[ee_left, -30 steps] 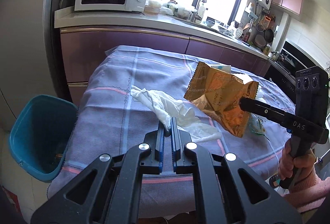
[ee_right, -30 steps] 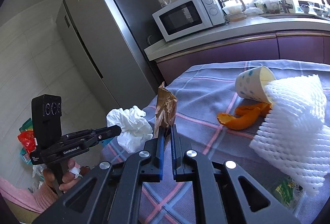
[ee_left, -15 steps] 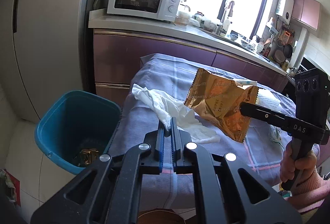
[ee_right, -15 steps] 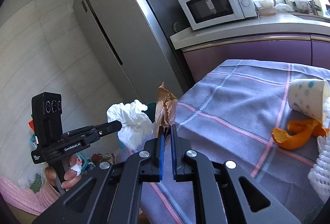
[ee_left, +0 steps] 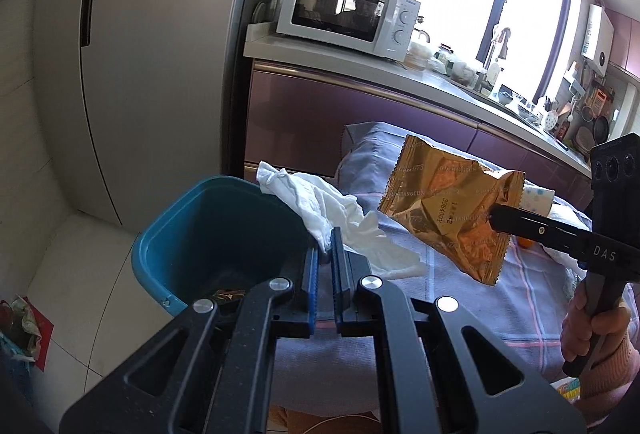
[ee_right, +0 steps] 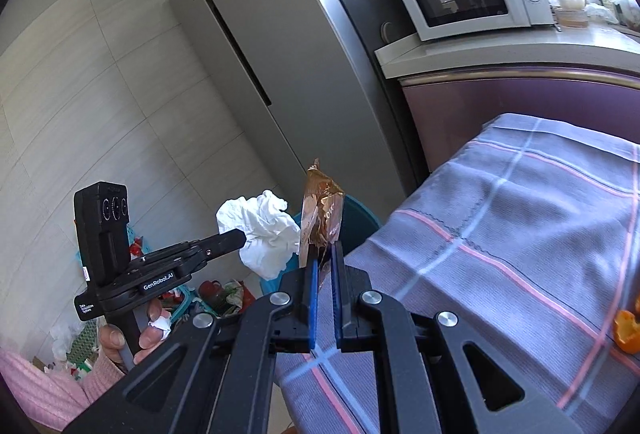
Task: Collect trash
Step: 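Carry the tissue and the brown wrapper over to the teal bin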
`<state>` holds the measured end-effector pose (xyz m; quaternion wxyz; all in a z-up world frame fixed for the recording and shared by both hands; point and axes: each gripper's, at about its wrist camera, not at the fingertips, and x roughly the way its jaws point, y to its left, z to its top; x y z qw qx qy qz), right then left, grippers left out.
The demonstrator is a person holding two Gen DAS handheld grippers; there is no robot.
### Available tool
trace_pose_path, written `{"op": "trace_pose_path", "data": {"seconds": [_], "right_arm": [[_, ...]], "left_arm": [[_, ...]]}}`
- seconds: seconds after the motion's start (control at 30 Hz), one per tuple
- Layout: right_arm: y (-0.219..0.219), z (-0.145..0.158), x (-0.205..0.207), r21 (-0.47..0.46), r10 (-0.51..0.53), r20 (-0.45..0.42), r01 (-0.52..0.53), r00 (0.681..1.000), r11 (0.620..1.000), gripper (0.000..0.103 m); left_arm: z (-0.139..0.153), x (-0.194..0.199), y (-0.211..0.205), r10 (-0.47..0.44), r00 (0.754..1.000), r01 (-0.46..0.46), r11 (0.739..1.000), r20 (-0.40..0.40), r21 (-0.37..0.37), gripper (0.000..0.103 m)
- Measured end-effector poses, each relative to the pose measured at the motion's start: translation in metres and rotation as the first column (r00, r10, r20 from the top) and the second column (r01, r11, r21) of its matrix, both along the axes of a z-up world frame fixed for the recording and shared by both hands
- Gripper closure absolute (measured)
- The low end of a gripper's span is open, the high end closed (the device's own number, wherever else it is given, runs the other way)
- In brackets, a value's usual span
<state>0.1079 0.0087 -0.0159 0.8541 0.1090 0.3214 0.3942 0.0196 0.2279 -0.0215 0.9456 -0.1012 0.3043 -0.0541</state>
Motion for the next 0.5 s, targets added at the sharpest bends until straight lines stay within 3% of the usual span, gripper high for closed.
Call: {"op": "trace_pose_path", "data": {"seconds": [0.5], "right_arm": [[0.047, -0.005, 0.031, -0.039, 0.057, -0.053, -0.059, 0.997, 0.997, 0.098]], "left_arm": [[-0.021, 0.016, 0.041, 0.109, 0.993, -0.109, 0.994, -0.046, -0.002, 0.097]]}}
